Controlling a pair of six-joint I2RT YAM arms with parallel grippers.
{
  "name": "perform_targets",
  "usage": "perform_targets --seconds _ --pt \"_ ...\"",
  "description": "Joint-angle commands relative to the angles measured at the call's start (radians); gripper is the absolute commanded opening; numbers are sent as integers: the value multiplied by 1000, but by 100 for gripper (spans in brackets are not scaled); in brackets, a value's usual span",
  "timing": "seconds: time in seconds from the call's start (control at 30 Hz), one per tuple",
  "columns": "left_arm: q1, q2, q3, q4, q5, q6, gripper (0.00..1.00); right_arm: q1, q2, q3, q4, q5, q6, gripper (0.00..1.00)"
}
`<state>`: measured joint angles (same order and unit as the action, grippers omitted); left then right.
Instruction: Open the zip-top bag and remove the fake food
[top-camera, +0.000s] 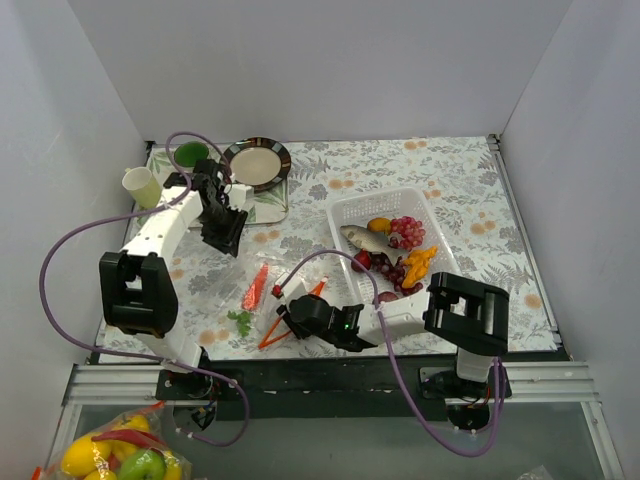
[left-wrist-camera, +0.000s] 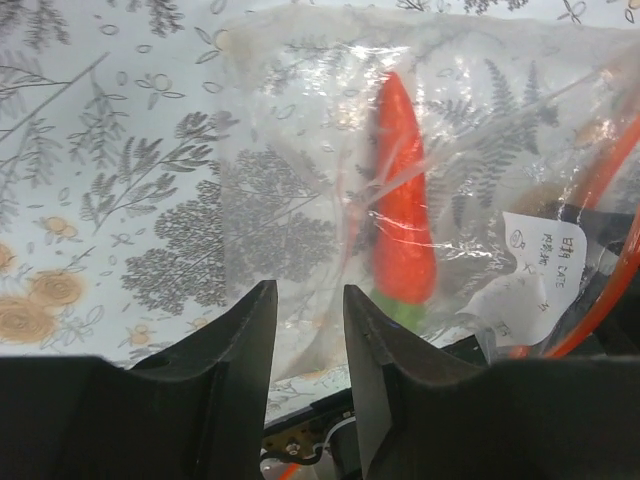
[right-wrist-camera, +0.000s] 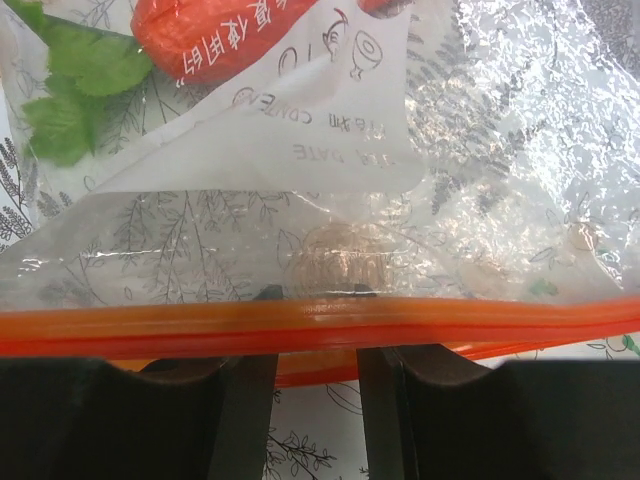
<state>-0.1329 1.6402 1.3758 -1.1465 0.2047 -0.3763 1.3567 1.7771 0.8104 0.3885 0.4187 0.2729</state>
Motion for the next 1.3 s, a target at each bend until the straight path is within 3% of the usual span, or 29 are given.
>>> perform_targets --seconds 0.0,0.13,0.27,0.3,0.33,0.37,0.7,0.97,1.03,1.07,1.1,1.13,1.17,1.27 --pt "-5 -59 -122 -6 85 22 33 4 -48 -17 36 23 23 43" --pt "32 -102 -265 79 18 54 34 4 -57 -28 38 26 29 43" --pt "65 -88 -282 90 56 66 39 4 -65 -43 39 11 37 44" --pt "68 -80 -278 91 61 66 48 4 -67 -46 42 9 38 44" --pt "69 -76 -273 93 67 71 68 4 -67 -51 43 9 40 45" --pt "69 -71 -273 99 73 76 98 4 -68 -51 43 8 42 45" --pt "84 -129 -352 93 41 149 98 9 -84 -82 43 12 61 48" --pt "84 -92 -423 125 146 185 98 7 -88 -77 41 2 69 43" --pt "84 -85 -391 125 174 188 92 9 -90 -73 41 0 68 43" --pt "84 -86 -368 111 217 191 79 9 -88 -71 38 -1 71 43" --pt "84 -83 -342 97 232 192 33 9 -87 -70 38 -1 72 42" --pt "84 -73 -281 85 239 166 12 9 -85 -68 38 -1 74 42" --pt "84 -63 -250 46 245 157 0 9 -84 -68 38 -1 77 42" --pt "84 -46 -131 -63 314 151 0 9 -79 -70 38 8 86 42"
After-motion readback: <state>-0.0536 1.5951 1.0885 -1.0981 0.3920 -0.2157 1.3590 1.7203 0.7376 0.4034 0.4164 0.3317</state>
